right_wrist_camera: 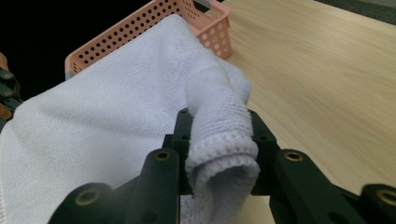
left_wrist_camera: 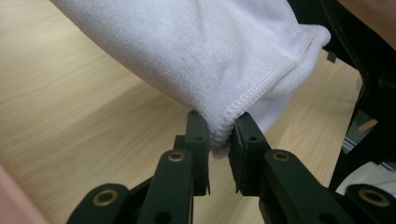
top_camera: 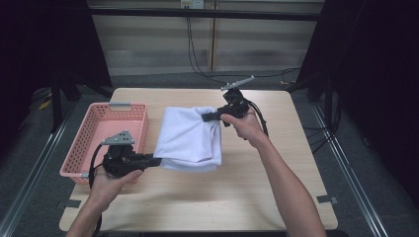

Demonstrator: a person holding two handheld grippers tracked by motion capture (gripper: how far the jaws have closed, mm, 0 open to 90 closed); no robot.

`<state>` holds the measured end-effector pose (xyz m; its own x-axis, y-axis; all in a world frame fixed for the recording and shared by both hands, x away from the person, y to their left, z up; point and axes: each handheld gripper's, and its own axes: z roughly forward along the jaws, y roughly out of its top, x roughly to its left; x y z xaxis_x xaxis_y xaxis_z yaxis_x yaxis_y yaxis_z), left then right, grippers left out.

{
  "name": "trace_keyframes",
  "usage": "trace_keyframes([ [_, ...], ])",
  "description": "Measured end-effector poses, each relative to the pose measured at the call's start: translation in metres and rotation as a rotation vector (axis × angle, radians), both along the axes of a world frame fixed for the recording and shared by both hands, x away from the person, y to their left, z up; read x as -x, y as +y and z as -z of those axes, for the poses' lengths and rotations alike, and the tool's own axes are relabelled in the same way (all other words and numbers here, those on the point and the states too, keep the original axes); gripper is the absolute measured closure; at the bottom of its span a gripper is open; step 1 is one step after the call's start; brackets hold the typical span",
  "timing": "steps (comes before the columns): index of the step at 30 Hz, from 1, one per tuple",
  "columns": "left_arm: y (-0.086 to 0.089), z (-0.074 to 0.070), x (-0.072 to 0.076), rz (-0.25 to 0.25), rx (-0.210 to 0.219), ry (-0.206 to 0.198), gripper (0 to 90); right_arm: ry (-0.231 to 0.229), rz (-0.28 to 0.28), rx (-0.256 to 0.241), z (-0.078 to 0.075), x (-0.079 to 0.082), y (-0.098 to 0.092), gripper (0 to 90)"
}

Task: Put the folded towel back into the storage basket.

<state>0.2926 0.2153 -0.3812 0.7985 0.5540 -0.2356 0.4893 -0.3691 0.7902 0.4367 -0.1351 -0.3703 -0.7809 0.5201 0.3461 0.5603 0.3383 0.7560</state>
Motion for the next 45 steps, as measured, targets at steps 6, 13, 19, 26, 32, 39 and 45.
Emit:
trace_keyframes([
  [6, 0.023, -0.003, 0.005, -0.042, 0.018, 0.005, 79.0, -0.007, -0.037, -0.011, -0.008, -0.006, 0.026, 70.9],
  [13, 0.053, -0.009, 0.002, -0.087, 0.031, -0.002, 79.1, -0.006, -0.052, -0.018, -0.015, -0.016, 0.056, 70.9],
  [19, 0.081, -0.011, 0.0, -0.141, 0.051, 0.02, 79.5, -0.008, -0.065, -0.011, -0.023, -0.024, 0.085, 71.0],
  [26, 0.11, -0.01, 0.003, -0.189, 0.05, 0.028, 79.6, 0.005, -0.082, -0.03, -0.022, -0.032, 0.119, 71.1],
  [32, 0.13, -0.016, 0.003, -0.221, 0.068, 0.037, 79.5, 0.016, -0.1, -0.02, -0.022, -0.036, 0.141, 71.2],
  [39, 0.15, -0.028, 0.002, -0.248, 0.048, 0.023, 79.5, -0.009, -0.089, -0.007, -0.034, -0.041, 0.167, 71.2],
  [45, 0.168, -0.028, 0.003, -0.278, 0.044, 0.03, 79.5, -0.009, -0.087, 0.0, -0.035, -0.043, 0.188, 71.2],
])
